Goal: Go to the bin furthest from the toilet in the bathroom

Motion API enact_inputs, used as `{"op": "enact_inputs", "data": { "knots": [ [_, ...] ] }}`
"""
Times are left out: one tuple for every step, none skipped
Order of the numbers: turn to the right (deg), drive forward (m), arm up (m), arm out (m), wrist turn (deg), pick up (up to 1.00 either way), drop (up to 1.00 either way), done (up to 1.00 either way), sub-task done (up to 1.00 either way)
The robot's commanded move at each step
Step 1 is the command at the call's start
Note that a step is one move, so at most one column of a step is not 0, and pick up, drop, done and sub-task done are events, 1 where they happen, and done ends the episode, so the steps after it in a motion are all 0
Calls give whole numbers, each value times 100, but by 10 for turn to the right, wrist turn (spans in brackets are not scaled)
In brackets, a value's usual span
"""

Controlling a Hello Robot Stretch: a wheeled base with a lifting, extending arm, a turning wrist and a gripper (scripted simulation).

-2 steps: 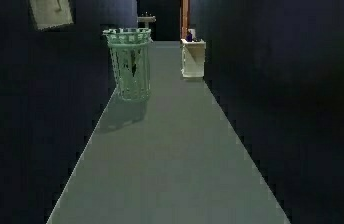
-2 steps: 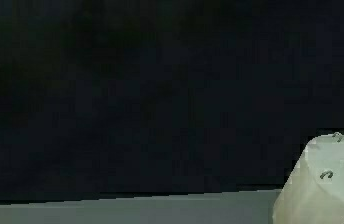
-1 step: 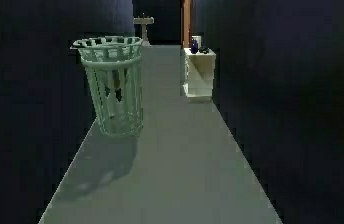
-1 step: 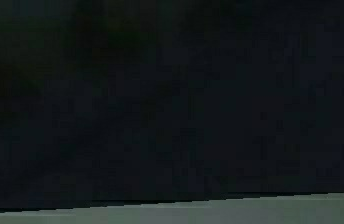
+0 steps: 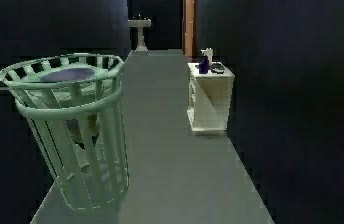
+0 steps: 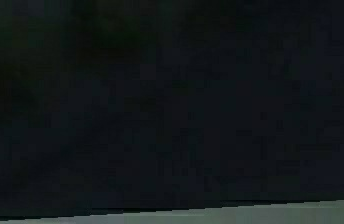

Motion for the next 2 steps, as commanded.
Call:
{"op": "enact_inputs", "data": {
  "knots": [
    [0, 35, 0, 0, 0, 0, 0, 0, 0],
    [-330, 0, 0, 0, 0, 0, 0, 0, 0]
  ]
}}
